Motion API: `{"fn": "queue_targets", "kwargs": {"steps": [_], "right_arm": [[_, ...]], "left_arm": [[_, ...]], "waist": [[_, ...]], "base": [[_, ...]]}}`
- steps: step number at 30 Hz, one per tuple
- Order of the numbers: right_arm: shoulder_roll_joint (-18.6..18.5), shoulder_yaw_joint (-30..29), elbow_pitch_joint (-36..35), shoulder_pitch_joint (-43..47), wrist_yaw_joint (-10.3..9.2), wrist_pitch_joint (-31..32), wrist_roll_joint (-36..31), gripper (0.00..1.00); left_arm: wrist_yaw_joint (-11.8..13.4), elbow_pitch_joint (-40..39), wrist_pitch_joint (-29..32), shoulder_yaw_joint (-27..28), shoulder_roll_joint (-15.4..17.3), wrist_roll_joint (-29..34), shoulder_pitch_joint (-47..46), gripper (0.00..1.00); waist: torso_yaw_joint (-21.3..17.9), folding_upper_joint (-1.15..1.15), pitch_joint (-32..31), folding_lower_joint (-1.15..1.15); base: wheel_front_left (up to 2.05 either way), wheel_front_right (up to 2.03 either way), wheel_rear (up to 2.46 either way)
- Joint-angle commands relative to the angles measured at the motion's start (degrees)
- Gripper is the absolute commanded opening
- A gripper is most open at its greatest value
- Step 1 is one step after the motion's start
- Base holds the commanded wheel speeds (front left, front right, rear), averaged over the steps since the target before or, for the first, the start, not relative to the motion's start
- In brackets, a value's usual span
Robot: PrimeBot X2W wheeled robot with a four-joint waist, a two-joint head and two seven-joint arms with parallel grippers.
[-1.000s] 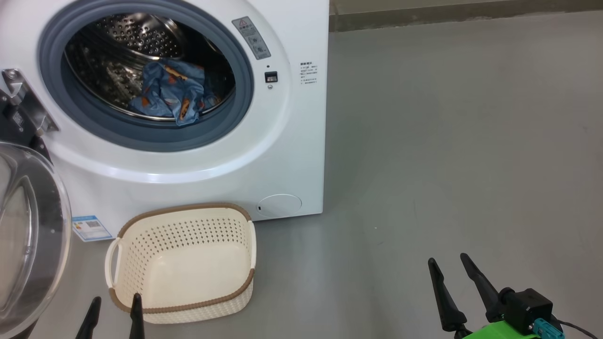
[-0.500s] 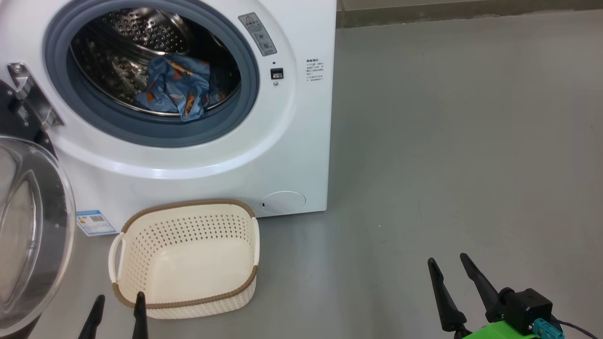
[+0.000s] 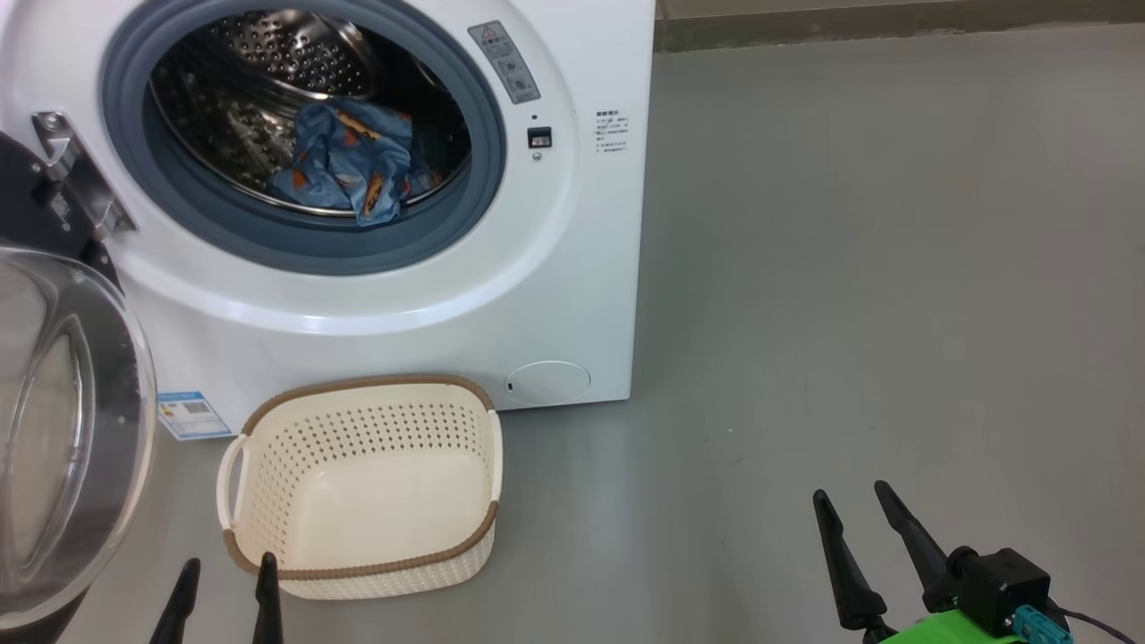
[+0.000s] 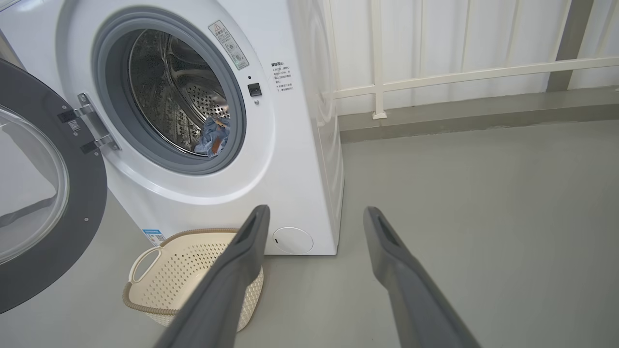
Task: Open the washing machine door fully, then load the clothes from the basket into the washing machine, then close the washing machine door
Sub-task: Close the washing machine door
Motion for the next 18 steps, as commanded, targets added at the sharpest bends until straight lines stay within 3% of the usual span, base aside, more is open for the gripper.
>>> {"fn": "queue_targets", "kwargs": {"steps": [1, 8, 18], "right_arm": [[-0.12, 1.29, -1.5, -0.41, 0.35, -0.27, -0.53, 1.0], [-0.12, 1.54, -1.4, -0.44, 0.35, -0.27, -0.59, 1.0], [-0.12, 1.79, -1.27, -0.35, 0.35, -0.27, -1.02, 1.0]], "left_arm": [[0.41, -1.84, -0.21, 1.72, 0.29, -0.59, -2.73, 1.0], [1.09, -1.67, -0.21, 1.56, 0.29, -0.95, -2.86, 1.0], [2.84, -1.33, -0.21, 1.23, 0.29, -1.03, -2.17, 1.0]], "waist": [[0.22, 0.0, 0.02, 0.0], [2.69, 0.0, 0.1, 0.0], [9.7, 0.0, -0.37, 0.0]], "base": [[0.0, 0.0, 0.0], [0.0, 0.0, 0.0], [0.0, 0.0, 0.0]]}}
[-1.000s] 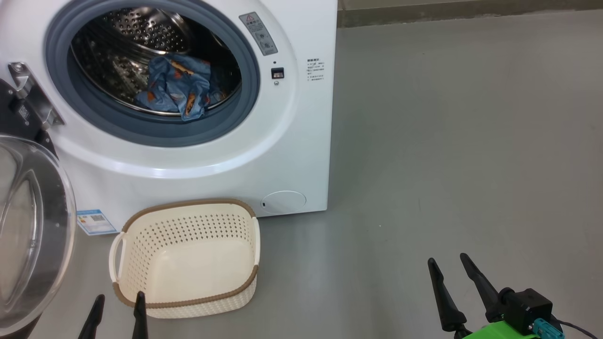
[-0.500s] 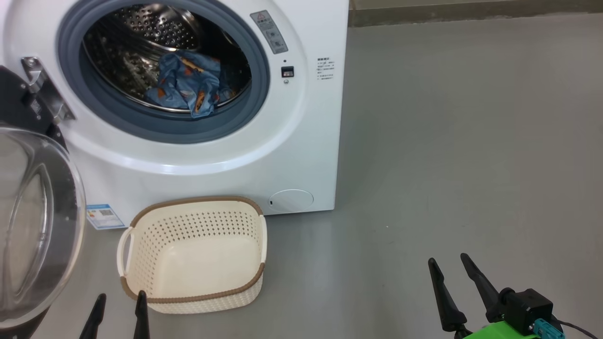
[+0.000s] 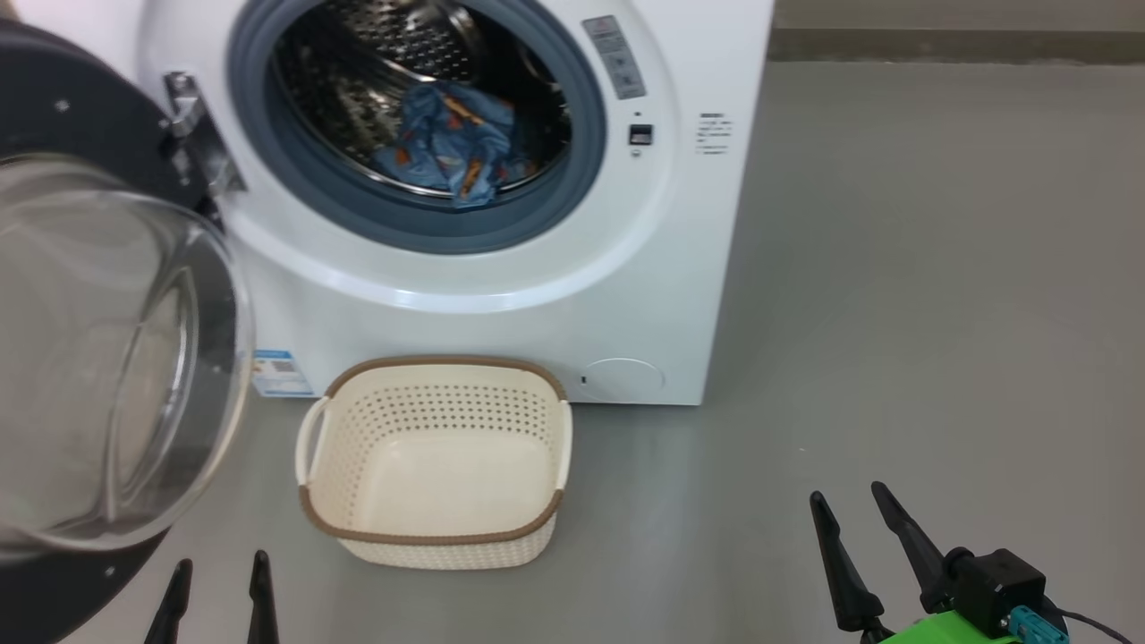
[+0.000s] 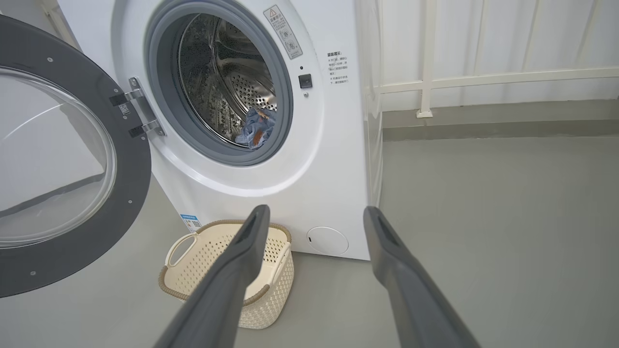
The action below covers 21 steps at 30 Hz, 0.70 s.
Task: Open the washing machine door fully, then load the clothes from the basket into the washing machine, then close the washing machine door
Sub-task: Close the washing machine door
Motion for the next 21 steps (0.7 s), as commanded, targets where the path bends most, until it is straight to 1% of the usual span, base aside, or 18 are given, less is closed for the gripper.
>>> {"fn": "queue_targets", "kwargs": {"steps": [1, 4, 6, 18, 21], "right_arm": [[-0.14, 1.66, -1.28, -0.37, 0.35, -0.27, -0.42, 1.0], [-0.14, 2.1, -1.42, -0.46, 0.35, -0.27, -0.52, 1.0], [-0.14, 2.22, -1.48, -0.52, 0.35, -0.27, -0.55, 1.0], [-0.14, 3.01, -1.55, -1.55, 0.35, -0.27, -0.95, 1.0], [-0.14, 2.93, -1.5, -1.85, 0.35, -0.27, -1.14, 1.0]], "left_arm": [[1.02, -1.25, -0.21, 1.66, 0.29, -0.88, -1.92, 1.0], [1.54, -1.07, -0.21, 1.81, 0.29, -1.13, -1.78, 1.0], [1.59, -0.95, -0.21, 1.84, 0.29, -1.22, -1.78, 1.0], [3.99, -0.85, -0.21, 2.31, 0.29, -2.31, -1.7, 1.0], [4.22, -0.66, -0.21, 2.56, 0.29, -2.59, -1.88, 1.0]], "waist": [[3.68, 0.0, -0.34, 0.0], [5.84, 0.0, -0.4, 0.0], [6.55, 0.0, -0.43, 0.0], [14.21, 0.0, 0.45, 0.0], [15.31, 0.0, 0.72, 0.0]], "base": [[0.0, 0.0, 0.0], [0.0, 0.0, 0.0], [0.0, 0.0, 0.0], [0.0, 0.0, 0.0], [0.0, 0.0, 0.0]]}}
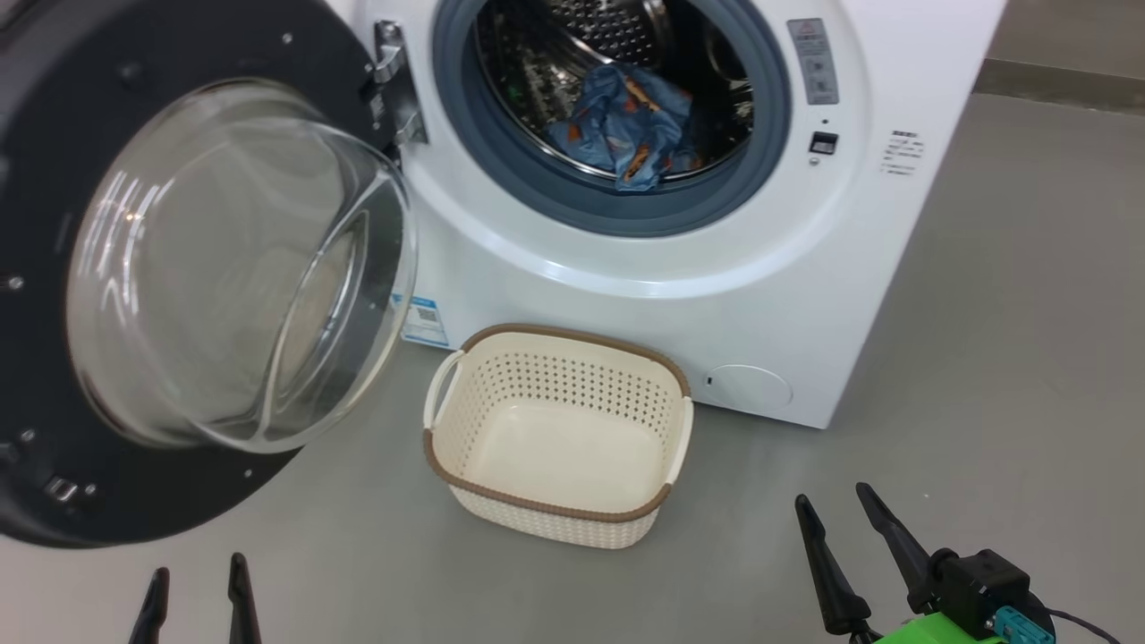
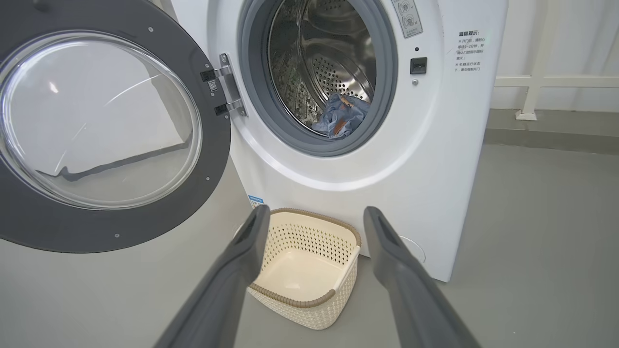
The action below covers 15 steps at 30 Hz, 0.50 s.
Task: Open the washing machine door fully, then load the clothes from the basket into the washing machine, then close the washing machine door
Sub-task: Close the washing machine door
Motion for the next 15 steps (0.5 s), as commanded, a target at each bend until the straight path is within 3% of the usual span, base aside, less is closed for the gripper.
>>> {"fn": "queue_targets", "kwargs": {"steps": [1, 15], "right_arm": [[-0.14, 1.34, -1.39, -1.85, 0.35, -0.27, -0.63, 1.0], [-0.14, 1.27, -1.31, -2.28, 0.35, -0.27, -1.08, 1.0]], "left_arm": [[0.4, -0.9, -0.21, 2.28, 0.3, -0.26, -2.04, 1.0], [1.62, -0.78, -0.21, 2.96, 0.3, -1.82, -2.12, 1.0]], "waist": [[1.6, 0.0, 0.54, 0.0], [5.17, 0.0, 1.28, 0.0]], "base": [[0.0, 0.0, 0.0], [0.0, 0.0, 0.0]]}}
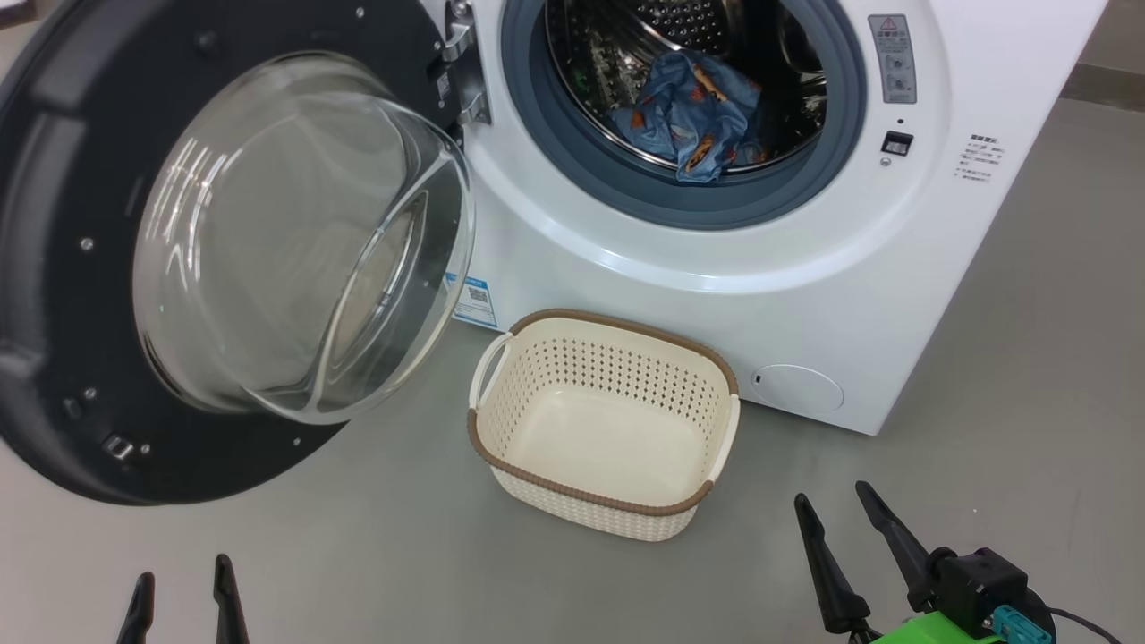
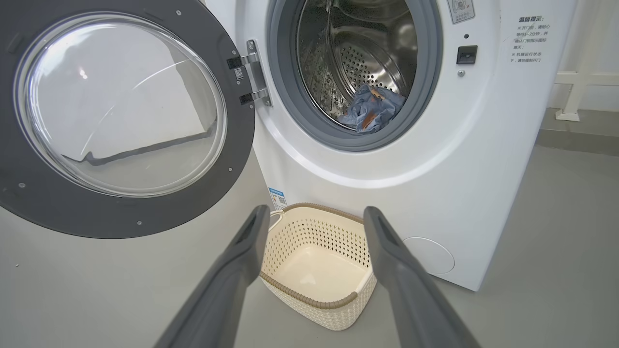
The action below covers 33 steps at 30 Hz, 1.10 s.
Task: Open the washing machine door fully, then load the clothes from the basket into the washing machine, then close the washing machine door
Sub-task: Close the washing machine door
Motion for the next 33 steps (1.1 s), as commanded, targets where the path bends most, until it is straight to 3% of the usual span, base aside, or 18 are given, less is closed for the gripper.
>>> {"fn": "queue_targets", "kwargs": {"steps": [1, 22, 23, 24, 25, 33], "right_arm": [[-0.12, 1.34, -1.31, -2.16, 0.35, -0.27, -0.22, 1.0], [-0.12, 1.64, -0.83, -2.73, 0.35, -0.27, -0.31, 1.0], [-0.12, 1.64, -0.78, -2.7, 0.35, -0.27, -0.32, 1.0], [-0.12, 1.65, -0.75, -2.68, 0.35, -0.27, -0.31, 1.0], [-0.12, 1.65, -0.71, -2.68, 0.35, -0.27, -0.3, 1.0], [-0.12, 1.6, -0.67, -2.78, 0.35, -0.27, -0.17, 1.0]], "left_arm": [[0.58, -1.0, -0.21, 2.03, 0.3, -0.76, -2.1, 1.0], [0.92, -1.45, -0.21, 2.28, 0.3, -1.34, -2.46, 1.0], [0.78, -1.76, -0.21, 2.41, 0.3, -1.33, -2.46, 0.73], [0.64, -2.24, -0.21, 2.6, 0.3, -1.39, -2.47, 0.14], [0.51, -2.47, -0.21, 2.7, 0.3, -1.4, -2.37, 0.0], [-0.08, -2.33, -0.21, 2.98, 0.3, -1.9, -2.03, 0.0]], "waist": [[0.51, 0.0, 0.26, 0.0], [1.07, 0.0, 1.0, 0.0], [1.02, 0.0, 0.97, 0.0], [0.94, 0.0, 0.97, 0.0], [0.87, 0.0, 0.95, 0.0], [0.32, 0.0, 1.05, 0.0]], "base": [[0.0, 0.0, 0.0], [0.0, 0.0, 0.0], [0.0, 0.0, 0.0], [0.0, 0.0, 0.0], [0.0, 0.0, 0.0], [0.0, 0.0, 0.0]]}}
